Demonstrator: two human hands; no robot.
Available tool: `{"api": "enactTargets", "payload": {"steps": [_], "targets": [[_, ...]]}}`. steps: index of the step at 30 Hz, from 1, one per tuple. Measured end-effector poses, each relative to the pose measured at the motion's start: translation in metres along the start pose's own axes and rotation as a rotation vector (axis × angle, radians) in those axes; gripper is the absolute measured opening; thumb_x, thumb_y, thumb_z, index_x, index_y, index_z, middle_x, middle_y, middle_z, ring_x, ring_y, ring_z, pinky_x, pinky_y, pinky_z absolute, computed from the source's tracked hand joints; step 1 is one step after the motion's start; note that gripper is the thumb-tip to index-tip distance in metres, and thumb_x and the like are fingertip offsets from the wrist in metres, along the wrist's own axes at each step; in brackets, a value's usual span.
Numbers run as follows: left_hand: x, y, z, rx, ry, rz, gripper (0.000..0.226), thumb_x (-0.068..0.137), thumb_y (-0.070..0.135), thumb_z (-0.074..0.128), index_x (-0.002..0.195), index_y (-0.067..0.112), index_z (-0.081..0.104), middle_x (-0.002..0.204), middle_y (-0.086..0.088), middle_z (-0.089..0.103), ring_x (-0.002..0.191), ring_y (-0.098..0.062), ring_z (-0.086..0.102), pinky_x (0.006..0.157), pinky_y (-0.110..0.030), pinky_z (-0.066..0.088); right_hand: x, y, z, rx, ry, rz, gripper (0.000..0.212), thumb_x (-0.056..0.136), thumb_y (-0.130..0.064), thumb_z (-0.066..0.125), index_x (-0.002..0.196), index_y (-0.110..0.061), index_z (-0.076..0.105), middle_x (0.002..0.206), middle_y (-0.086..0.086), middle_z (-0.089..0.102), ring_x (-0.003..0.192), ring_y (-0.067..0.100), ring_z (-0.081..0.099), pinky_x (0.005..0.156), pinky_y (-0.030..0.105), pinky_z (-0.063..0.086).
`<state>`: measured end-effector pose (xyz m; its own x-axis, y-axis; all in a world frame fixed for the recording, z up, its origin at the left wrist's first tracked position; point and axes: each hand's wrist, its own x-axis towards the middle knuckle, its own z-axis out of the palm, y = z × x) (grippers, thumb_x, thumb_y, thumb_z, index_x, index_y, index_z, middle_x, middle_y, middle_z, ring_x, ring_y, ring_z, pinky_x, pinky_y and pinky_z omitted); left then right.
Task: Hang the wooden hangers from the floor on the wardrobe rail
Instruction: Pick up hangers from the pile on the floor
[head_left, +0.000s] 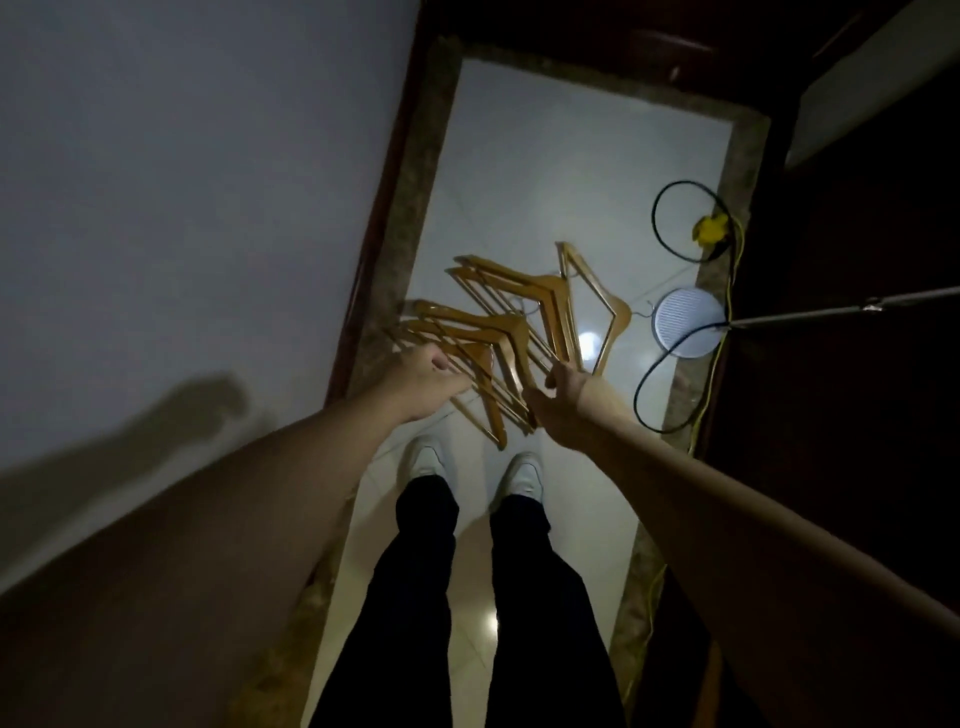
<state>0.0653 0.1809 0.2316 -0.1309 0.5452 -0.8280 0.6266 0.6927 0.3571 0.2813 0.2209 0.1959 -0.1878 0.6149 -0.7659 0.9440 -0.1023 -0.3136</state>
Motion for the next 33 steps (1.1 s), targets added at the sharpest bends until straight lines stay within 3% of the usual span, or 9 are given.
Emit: {"api": "enactTargets", "payload": {"steps": [2, 6, 13, 15, 18, 23, 26, 30, 33], "targets": [[0.030, -0.015, 0.021, 0.005, -0.042, -0.028, 0.051, 0.075, 0.055, 0.065, 0.117, 0.027, 0.061, 0.117, 0.000, 0.062, 0.100, -0.017, 0.057, 0.072, -0.028, 0.044, 0.023, 0.026, 0.027, 0.001, -0.036, 0.062, 0.035, 0.093, -0.062, 0.049, 0.108, -0.030, 0.051, 0.077, -0.012, 0.055, 0.067, 0.003, 0.056, 0.055, 0.023, 0.046], [0.086, -0.032, 0.059, 0.087, -0.100, -0.027, 0.061, 0.066, 0.062, 0.059, 0.119, 0.031, 0.059, 0.120, 0.002, 0.063, 0.104, -0.019, 0.058, 0.092, -0.038, 0.050, 0.074, 0.056, 0.070, -0.050, -0.073, 0.141, 0.039, 0.093, -0.065, 0.041, 0.101, -0.027, 0.045, 0.079, -0.003, 0.055, 0.071, 0.013, 0.058, 0.070, 0.037, 0.057], [0.179, -0.059, 0.114, 0.110, -0.150, -0.041, 0.061, 0.065, 0.064, 0.057, 0.118, 0.033, 0.059, 0.117, 0.006, 0.064, 0.101, -0.017, 0.058, 0.089, -0.039, 0.050, 0.171, 0.093, 0.116, 0.130, -0.049, 0.239, 0.046, 0.096, -0.059, 0.047, 0.117, -0.018, 0.053, 0.077, -0.005, 0.053, 0.079, 0.016, 0.059, 0.073, 0.038, 0.054], [0.207, -0.071, 0.130, 0.122, -0.182, -0.042, 0.056, 0.068, 0.063, 0.058, 0.116, 0.033, 0.059, 0.114, 0.008, 0.063, 0.102, -0.016, 0.058, 0.089, -0.039, 0.050, 0.199, 0.109, 0.136, 0.157, -0.037, 0.267, 0.046, 0.095, -0.058, 0.050, 0.117, -0.017, 0.052, 0.074, -0.007, 0.050, 0.072, 0.013, 0.057, 0.064, 0.031, 0.049], [0.258, -0.090, 0.156, 0.121, -0.237, -0.031, 0.030, 0.076, 0.058, 0.064, 0.099, 0.039, 0.059, 0.105, 0.011, 0.064, 0.096, -0.012, 0.058, 0.088, -0.039, 0.051, 0.244, 0.137, 0.172, 0.166, 0.008, 0.289, 0.040, 0.097, -0.052, 0.053, 0.116, -0.016, 0.053, 0.070, -0.009, 0.050, 0.060, 0.005, 0.051, 0.050, 0.023, 0.035], [0.336, -0.112, 0.198, 0.179, -0.182, -0.003, 0.037, 0.084, 0.049, 0.065, 0.116, 0.031, 0.058, 0.115, 0.005, 0.062, 0.104, -0.017, 0.057, 0.090, -0.039, 0.049, 0.315, 0.167, 0.230, 0.203, 0.018, 0.335, 0.041, 0.094, -0.055, 0.056, 0.110, -0.018, 0.050, 0.079, -0.003, 0.054, 0.069, 0.012, 0.058, 0.062, 0.030, 0.050], [0.380, -0.121, 0.213, 0.176, -0.157, 0.028, 0.030, 0.085, 0.047, 0.065, 0.110, 0.032, 0.057, 0.115, 0.003, 0.063, 0.103, -0.018, 0.057, 0.085, -0.037, 0.048, 0.354, 0.178, 0.255, 0.243, 0.048, 0.325, 0.043, 0.091, -0.060, 0.057, 0.106, -0.021, 0.045, 0.084, -0.001, 0.057, 0.070, 0.012, 0.060, 0.056, 0.028, 0.048], [0.428, -0.132, 0.232, 0.150, -0.143, 0.033, 0.029, 0.083, 0.050, 0.068, 0.104, 0.032, 0.058, 0.111, 0.003, 0.063, 0.101, -0.018, 0.056, 0.079, -0.035, 0.047, 0.395, 0.188, 0.274, 0.275, 0.065, 0.350, 0.041, 0.092, -0.052, 0.061, 0.115, -0.020, 0.048, 0.084, -0.003, 0.051, 0.070, 0.009, 0.054, 0.051, 0.025, 0.037], [0.446, -0.145, 0.252, 0.123, -0.136, 0.036, 0.017, 0.084, 0.049, 0.067, 0.090, 0.040, 0.053, 0.107, 0.005, 0.063, 0.097, -0.016, 0.056, 0.071, -0.032, 0.043, 0.410, 0.192, 0.287, 0.312, 0.027, 0.322, 0.038, 0.091, -0.046, 0.064, 0.112, -0.018, 0.051, 0.087, -0.001, 0.056, 0.074, 0.013, 0.060, 0.056, 0.027, 0.046]]}}
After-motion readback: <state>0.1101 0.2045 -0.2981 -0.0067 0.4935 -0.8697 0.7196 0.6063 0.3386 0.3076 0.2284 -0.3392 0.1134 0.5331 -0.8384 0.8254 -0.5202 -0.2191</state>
